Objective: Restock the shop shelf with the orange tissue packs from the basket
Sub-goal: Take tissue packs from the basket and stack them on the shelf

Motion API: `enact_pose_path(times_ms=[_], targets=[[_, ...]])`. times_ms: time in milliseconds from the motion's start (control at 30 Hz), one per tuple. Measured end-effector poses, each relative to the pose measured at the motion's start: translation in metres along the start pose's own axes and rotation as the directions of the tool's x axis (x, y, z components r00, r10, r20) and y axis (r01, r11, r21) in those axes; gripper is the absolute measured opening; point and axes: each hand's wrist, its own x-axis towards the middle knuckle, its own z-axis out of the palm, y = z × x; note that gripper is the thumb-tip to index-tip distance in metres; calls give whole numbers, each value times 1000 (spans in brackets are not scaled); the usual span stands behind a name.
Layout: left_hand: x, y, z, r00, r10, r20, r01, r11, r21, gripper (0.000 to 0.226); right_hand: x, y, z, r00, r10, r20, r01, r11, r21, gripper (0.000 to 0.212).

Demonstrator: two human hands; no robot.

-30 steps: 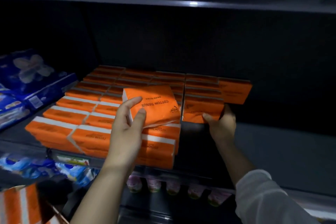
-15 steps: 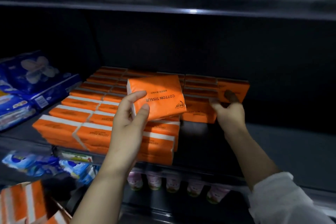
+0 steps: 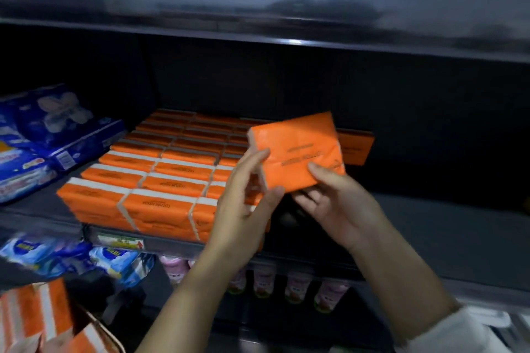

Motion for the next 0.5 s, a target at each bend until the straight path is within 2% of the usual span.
enact_pose_path(times_ms=[67,100,167,200,267,300,333,400,433,500], targets=[[-1,-2,-9,999,-27,39,19,979,203,62,4,-18,-11,987,-142,-81,141,990,-10,37],[-1,-4,-15,998,-26,60,6,948,318,65,6,-26,-18,966,-221,-133,212,974,-76,36],[-2,-12,-29,992,35,120,-94,844,527,68,10,-40,-35,892,-392,-227,303,889,-345,39],[-2,-18,-35,987,38,159,-127,789,601,72,12,-44,-44,841,-477,-255,294,798,-526,43],[-2,-28,-42,975,-23,222,-142,703,697,80,18,-47,-58,751,-617,-234,141,497,-856,48],[-3,-33,-43,969,-54,242,-146,665,732,83,21,-46,-62,739,-650,-174,46,307,-951,49],[-4,-37,-43,964,-71,255,-154,632,760,84,24,-44,-64,758,-646,-92,-15,124,-992,49],[-5,-42,-40,963,-81,257,-162,589,792,84,30,-34,-60,838,-541,71,-35,-183,-982,48],[-5,-43,-38,966,-82,247,-155,581,799,84,33,-29,-56,877,-464,126,-23,-302,-953,49],[-4,-46,-37,969,-75,237,-151,583,799,83,41,-19,-48,922,-334,198,28,-454,-891,53]])
